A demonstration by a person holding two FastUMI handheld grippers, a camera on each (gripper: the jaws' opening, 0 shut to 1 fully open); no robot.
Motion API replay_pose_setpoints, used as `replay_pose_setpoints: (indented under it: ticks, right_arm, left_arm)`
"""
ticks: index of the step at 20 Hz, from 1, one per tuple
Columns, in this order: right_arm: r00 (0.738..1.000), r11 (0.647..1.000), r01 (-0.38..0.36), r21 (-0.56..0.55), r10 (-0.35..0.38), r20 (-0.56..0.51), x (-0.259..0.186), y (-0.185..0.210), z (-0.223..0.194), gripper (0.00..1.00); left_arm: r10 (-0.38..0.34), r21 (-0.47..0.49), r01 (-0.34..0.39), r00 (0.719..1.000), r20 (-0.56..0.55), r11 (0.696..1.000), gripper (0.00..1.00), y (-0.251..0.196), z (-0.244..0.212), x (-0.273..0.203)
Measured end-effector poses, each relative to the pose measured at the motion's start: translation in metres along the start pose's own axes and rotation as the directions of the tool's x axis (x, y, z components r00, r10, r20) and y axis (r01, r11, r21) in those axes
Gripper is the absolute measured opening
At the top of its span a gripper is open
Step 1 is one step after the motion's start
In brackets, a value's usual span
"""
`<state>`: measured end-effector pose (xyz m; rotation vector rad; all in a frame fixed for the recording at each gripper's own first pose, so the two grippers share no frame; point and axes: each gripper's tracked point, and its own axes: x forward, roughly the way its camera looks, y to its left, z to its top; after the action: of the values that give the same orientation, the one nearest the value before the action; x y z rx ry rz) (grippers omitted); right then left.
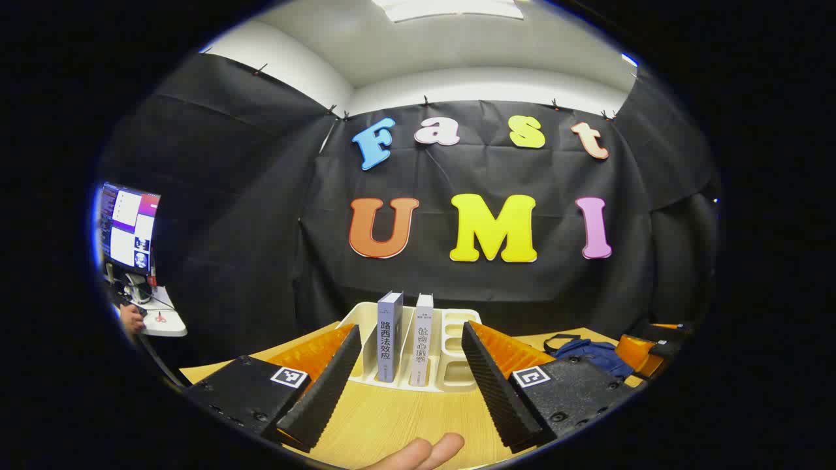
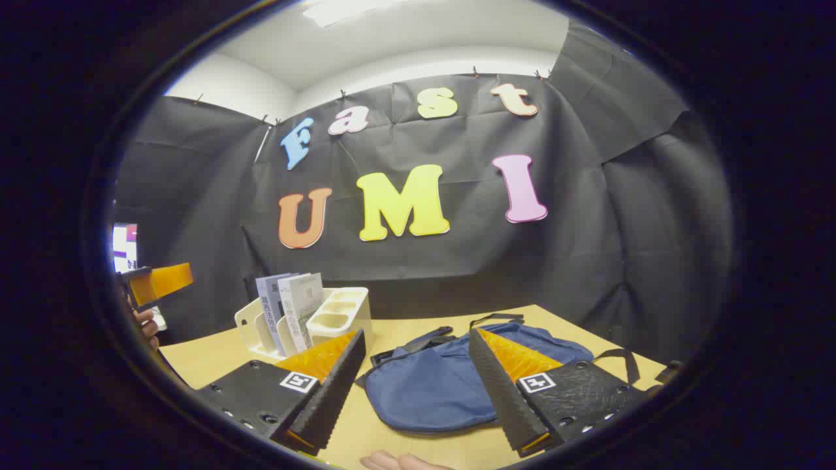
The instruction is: Open the schoolbag, grab two books from the bookshelf and put them into the schoolbag.
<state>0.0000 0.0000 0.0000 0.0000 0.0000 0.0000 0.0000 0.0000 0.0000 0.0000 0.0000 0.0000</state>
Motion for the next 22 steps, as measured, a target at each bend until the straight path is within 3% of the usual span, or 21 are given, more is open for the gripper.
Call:
replay_pose_setpoints:
  ticks: [1,6,9,13,17,22]
  right_arm:
    - [1.000,1.000,0.017,-0.012,-0.017,0.007,-0.002,-0.001,0.001,0.95]
    - [0.996,0.996,0.088,-0.029,-0.087,0.010,-0.015,-0.003,0.007,0.97]
    - [0.995,0.995,0.090,-0.039,-0.088,0.034,-0.028,0.003,0.014,0.96]
    - [0.994,0.991,0.106,-0.082,-0.105,0.028,-0.031,0.003,0.012,0.96]
    - [0.994,0.986,0.109,-0.125,-0.110,0.003,-0.026,0.006,0.003,0.97]
    - [0.992,0.963,0.078,-0.257,-0.100,-0.075,0.002,0.025,-0.034,0.97]
  left_arm:
    - [-0.020,0.004,0.020,1.000,-0.004,1.000,0.98,0.001,0.000,-0.003]
    - [-0.055,-0.024,0.055,0.998,-0.031,0.998,0.98,0.018,0.000,-0.011]
    - [-0.060,-0.025,0.059,0.998,-0.033,0.998,0.98,0.025,0.000,-0.012]
    - [0.005,-0.016,-0.005,0.999,-0.048,1.000,0.98,0.041,-0.003,-0.008]
    - [0.023,-0.015,-0.024,0.997,-0.075,1.000,0.98,0.046,-0.009,-0.006]
    - [0.036,-0.014,-0.038,0.995,-0.098,0.999,0.98,0.053,-0.016,-0.003]
